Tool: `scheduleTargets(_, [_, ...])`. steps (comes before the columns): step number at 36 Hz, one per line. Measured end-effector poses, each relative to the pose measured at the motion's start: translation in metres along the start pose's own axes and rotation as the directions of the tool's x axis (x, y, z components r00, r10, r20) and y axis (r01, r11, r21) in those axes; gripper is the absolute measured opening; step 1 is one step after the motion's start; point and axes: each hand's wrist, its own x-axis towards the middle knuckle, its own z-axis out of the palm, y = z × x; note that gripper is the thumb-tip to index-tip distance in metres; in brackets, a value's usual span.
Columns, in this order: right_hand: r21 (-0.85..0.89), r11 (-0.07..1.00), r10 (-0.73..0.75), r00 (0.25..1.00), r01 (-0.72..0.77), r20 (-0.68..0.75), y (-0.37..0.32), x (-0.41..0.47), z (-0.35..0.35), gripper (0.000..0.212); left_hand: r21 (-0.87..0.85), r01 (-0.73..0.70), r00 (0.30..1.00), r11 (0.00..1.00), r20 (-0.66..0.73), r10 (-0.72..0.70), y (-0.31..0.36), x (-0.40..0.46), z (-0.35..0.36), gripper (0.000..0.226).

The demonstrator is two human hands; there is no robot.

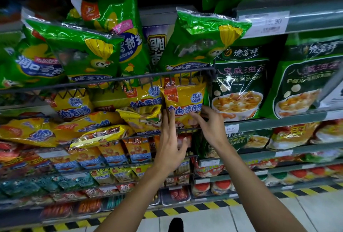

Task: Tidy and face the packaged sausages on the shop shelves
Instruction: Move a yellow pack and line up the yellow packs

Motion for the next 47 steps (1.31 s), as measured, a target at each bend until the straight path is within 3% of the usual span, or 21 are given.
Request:
scheduleTargets(5, [-0.058, 0.998, -0.035, 0.998, 0.032, -0.054, 0.005, 0.0, 0.0, 0.028, -0.079, 0.036, 0.999, 0.996, -0.014, -0.037, 0.006, 0.003, -0.01, 0.086])
scheduleTargets(12, [-0.11, 0.99, -0.098, 0.99, 0.087, -0.102, 0.006, -0.001, 0.002, 0.031, -0.044, -0.017, 1.0, 0.999, -0.022, 0.016, -0.001, 0.002, -0.014, 0.086])
scheduleTargets(18, [-0.186, 0.98, -0.085, 0.996, 0.077, -0.036, 0.015, 0.005, 0.0, 0.043, 0.045, -0.029, 0.999, 0.999, 0.042, 0.027, -0.005, 0.003, -0.012, 0.089])
scheduleTargets(24, [-0.148, 0.989, -0.022, 0.998, 0.014, -0.051, 0.008, -0.007, 0.004, 0.041, -0.034, 0.034, 0.991, 0.999, 0.133, -0.03, -0.007, -0.004, -0.025, 0.08])
scheduleTargets(28, [0.011, 0.999, 0.053, 0.968, -0.052, -0.247, -0.002, -0.034, 0.006, 0.045, -0.043, 0.065, 0.994, 0.997, 0.094, -0.061, -0.017, -0.029, -0.042, 0.063])
scheduleTargets(31, [0.025, 0.993, -0.092, 0.915, 0.111, -0.394, -0.018, -0.057, 0.01, 0.04, -0.039, 0.112, 0.993, 0.993, 0.031, -0.111, -0.028, -0.049, -0.057, 0.056])
scheduleTargets(33, [0.003, 0.98, -0.188, 0.929, 0.2, -0.319, -0.028, -0.065, 0.018, 0.04, -0.055, 0.159, 0.987, 0.986, -0.022, -0.16, -0.034, -0.058, -0.067, 0.055])
scheduleTargets(35, [0.011, 0.974, -0.221, 0.965, 0.225, -0.139, -0.041, -0.066, 0.029, 0.048, -0.051, 0.197, 0.979, 0.979, -0.049, -0.2, -0.04, -0.064, -0.077, 0.055])
scheduleTargets(39, [-0.018, 0.993, -0.114, 0.984, 0.118, 0.134, -0.067, -0.056, 0.057, 0.072, -0.059, 0.233, 0.97, 0.971, -0.055, -0.236, -0.051, -0.069, -0.09, 0.057])
scheduleTargets(43, [-0.015, 0.997, -0.078, 0.985, 0.082, 0.157, -0.083, -0.04, 0.077, 0.081, -0.079, 0.265, 0.962, 0.961, -0.05, -0.269, -0.053, -0.071, -0.102, 0.058])
scheduleTargets(47, [-0.103, 0.995, -0.001, 0.985, 0.019, 0.173, -0.077, -0.024, 0.091, 0.07, -0.075, 0.282, 0.959, 0.956, 0.012, -0.282, -0.054, -0.071, -0.114, 0.06])
